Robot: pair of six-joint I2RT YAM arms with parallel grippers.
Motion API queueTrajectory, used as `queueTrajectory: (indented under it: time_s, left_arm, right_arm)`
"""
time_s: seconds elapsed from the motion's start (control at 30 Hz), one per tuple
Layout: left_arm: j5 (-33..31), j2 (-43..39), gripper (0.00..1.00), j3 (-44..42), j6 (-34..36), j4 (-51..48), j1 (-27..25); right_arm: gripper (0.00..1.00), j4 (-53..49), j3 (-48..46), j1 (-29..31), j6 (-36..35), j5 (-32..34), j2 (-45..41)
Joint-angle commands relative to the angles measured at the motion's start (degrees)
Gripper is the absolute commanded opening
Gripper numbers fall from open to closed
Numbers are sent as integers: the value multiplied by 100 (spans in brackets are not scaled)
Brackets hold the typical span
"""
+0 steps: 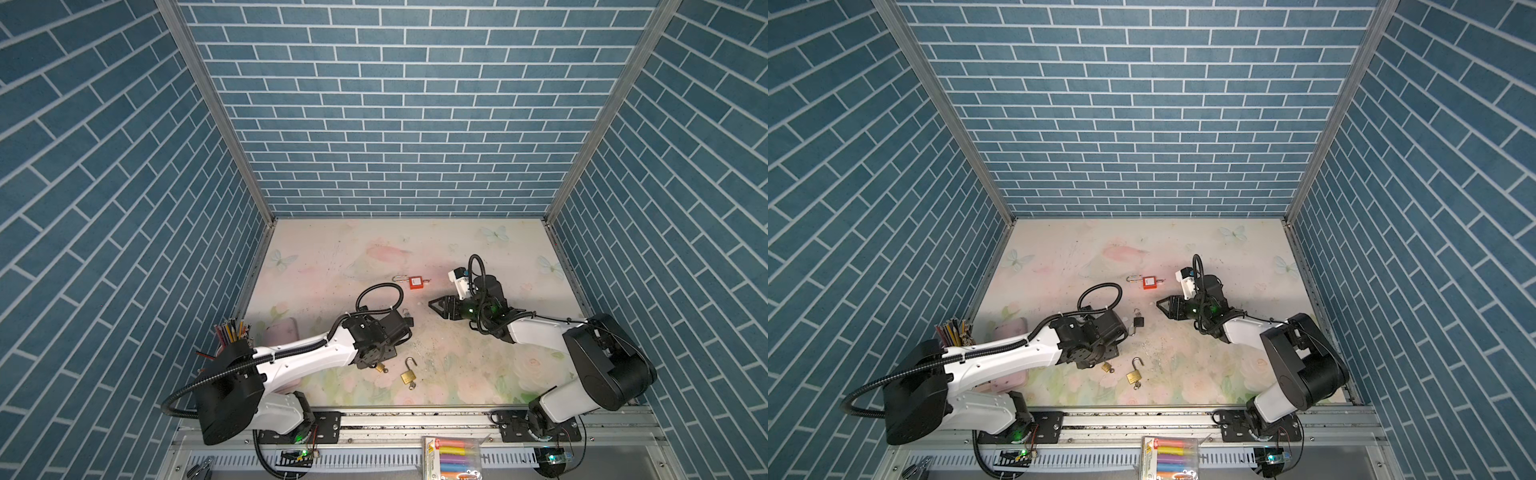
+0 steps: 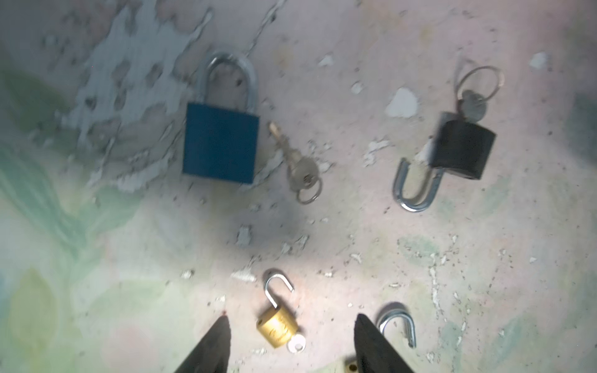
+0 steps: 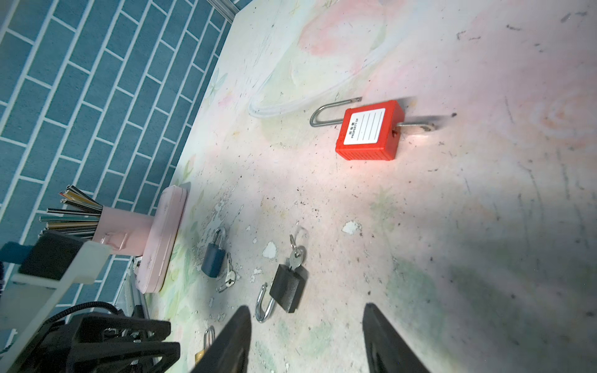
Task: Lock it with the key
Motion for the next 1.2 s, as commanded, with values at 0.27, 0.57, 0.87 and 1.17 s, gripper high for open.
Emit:
queueTrajectory:
  time_s: [0.27,0.57,0.87,1.17]
  left_arm:
    - [702,421,61,-24,-1994,-263,-50]
    - [784,1258,56,413,-2317,-504,-76]
    - [709,1530,52,546,-2248,-551,35]
    - [710,1603,43,345,-2169,-365,122]
  right_arm:
    - [56,539,-310,10,301,-183,-214]
    - [56,622,-344,53,379,-254,-302]
    - [56,615,-353,61,364,-246,-337]
    - [56,597,-339,63,359,-244,-343]
